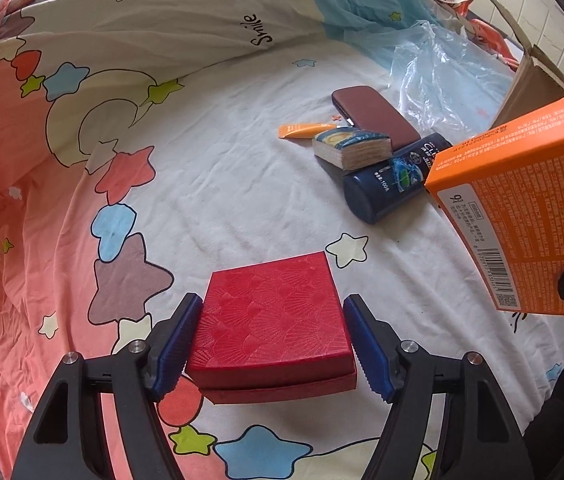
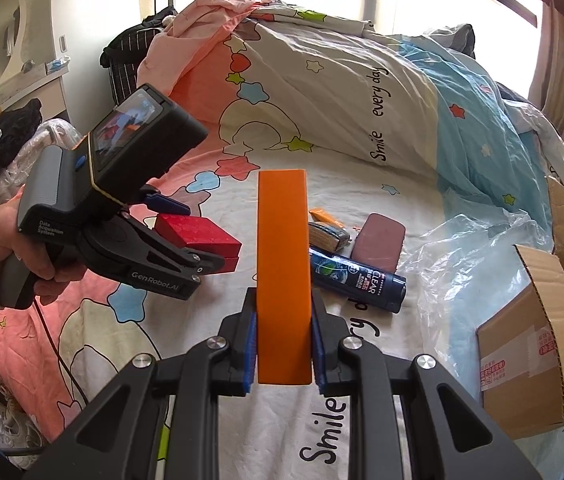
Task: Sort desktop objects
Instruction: 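Carry the orange box and red box with both tools over the cardboard box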
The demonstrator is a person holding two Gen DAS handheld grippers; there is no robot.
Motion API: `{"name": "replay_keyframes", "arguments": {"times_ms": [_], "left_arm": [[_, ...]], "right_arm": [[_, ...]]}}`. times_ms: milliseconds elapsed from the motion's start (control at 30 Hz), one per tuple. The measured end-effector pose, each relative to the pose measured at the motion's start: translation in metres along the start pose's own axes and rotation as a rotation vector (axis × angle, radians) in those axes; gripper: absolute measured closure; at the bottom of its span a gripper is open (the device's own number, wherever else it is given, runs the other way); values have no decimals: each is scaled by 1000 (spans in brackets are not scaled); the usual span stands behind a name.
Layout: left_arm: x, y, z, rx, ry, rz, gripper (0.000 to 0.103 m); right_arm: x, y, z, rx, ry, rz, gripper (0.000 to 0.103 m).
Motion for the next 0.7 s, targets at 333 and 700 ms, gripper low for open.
{"name": "replay_keyframes", "arguments": {"times_ms": [333,700], "left_arm": [[28,20,-36,-53,-38,-46,29],[57,46,-64,-91,-45,-79,29]], "right_arm": [[32,9,-20,-4,-55,-27,82],[62,20,-44,-17,-107,-66,82]]}}
Point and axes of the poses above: each gripper's, at about its wrist camera, not at the fingertips, and x roughly against the way its jaws point, z to its left, y to its top, the point moved 8 cm from there along -x, roughly the way its jaws point, and after that the axes turned 7 degrees about -y, right-handed, at the moved point
